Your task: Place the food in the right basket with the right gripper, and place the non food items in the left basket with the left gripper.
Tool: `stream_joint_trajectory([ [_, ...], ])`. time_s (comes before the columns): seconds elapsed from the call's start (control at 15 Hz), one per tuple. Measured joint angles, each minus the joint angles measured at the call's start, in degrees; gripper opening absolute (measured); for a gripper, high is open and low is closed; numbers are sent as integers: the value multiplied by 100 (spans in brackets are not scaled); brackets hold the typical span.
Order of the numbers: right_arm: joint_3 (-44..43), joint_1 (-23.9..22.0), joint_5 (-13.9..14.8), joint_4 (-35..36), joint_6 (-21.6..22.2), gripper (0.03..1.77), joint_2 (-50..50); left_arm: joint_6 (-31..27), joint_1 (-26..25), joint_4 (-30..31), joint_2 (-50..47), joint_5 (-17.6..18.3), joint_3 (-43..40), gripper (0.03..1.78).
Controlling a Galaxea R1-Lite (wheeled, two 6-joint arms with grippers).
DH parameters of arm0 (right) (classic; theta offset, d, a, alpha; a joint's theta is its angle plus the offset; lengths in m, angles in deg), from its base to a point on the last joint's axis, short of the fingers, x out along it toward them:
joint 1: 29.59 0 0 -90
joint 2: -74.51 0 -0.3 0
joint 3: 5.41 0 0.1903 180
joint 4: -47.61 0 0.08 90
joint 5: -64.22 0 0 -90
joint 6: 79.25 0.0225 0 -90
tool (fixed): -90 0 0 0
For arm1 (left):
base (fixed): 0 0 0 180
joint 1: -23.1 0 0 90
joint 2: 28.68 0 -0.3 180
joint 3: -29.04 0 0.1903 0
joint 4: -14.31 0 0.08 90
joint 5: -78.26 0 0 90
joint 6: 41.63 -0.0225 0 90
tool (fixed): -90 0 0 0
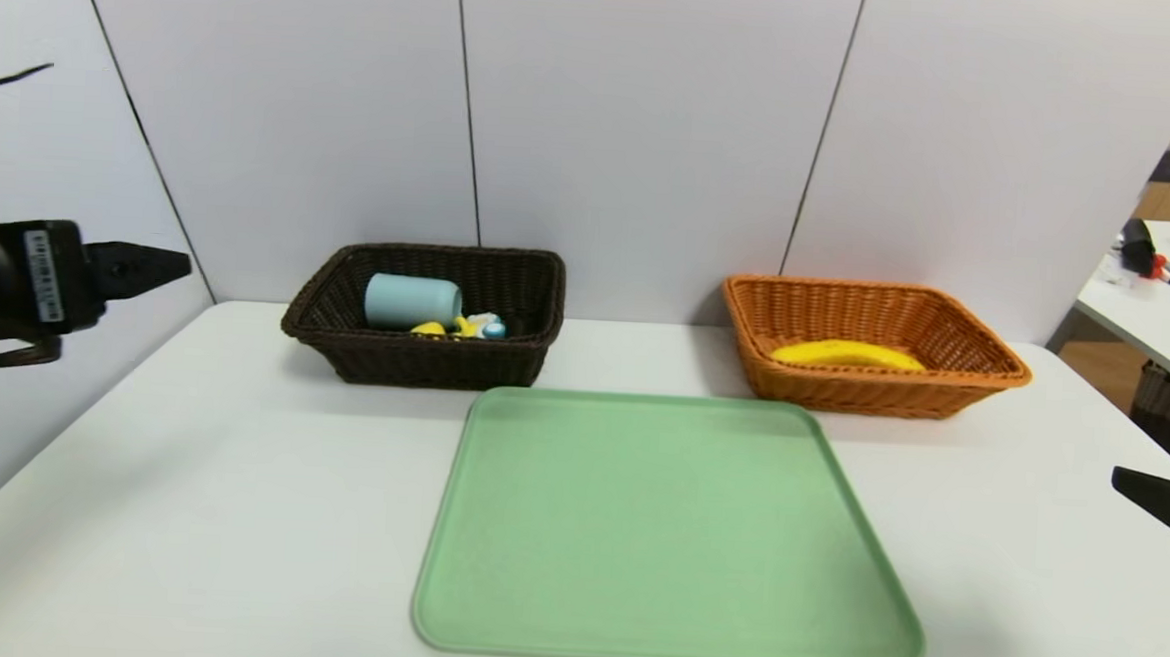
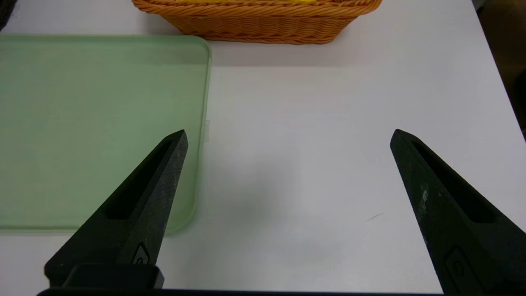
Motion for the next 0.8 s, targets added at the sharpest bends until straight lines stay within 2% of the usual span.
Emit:
stream_joint_trajectory([
  [0.27, 96, -171, -7, -10, -49, 170, -315, -4, -474, 0, -990, 199, -636, 169],
  [0.53, 85, -240, 1, -63, -73, 170, -805, -37, -562, -6, -1842, 294, -1273, 169],
  [0.8, 173, -505, -11, -61, -77, 170, -1269, -55, -649, 5, -2509, 396, -1769, 169],
])
